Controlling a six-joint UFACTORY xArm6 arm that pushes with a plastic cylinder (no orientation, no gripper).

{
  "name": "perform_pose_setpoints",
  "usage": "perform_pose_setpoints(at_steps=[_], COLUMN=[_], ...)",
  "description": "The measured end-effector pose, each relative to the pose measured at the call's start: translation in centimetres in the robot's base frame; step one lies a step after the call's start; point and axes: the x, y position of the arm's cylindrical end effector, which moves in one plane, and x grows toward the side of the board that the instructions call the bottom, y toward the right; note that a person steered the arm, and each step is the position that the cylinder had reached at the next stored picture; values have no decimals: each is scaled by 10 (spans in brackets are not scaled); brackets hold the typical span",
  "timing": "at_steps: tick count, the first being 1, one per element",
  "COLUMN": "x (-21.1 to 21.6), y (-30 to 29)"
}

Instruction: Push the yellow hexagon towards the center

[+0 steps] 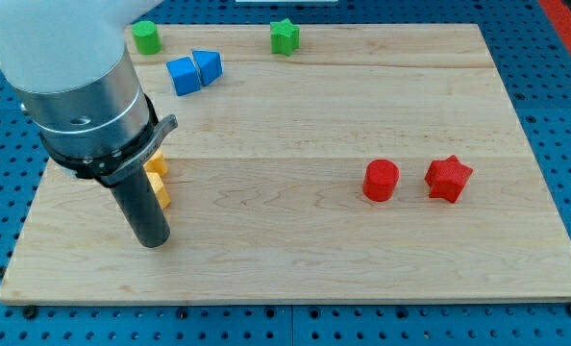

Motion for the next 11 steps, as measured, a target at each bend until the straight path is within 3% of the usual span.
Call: perform_pose_setpoints(at_steps=[2,4,7,11], x=[-22,-36,-51,-114], y=[-44,-41,34,68])
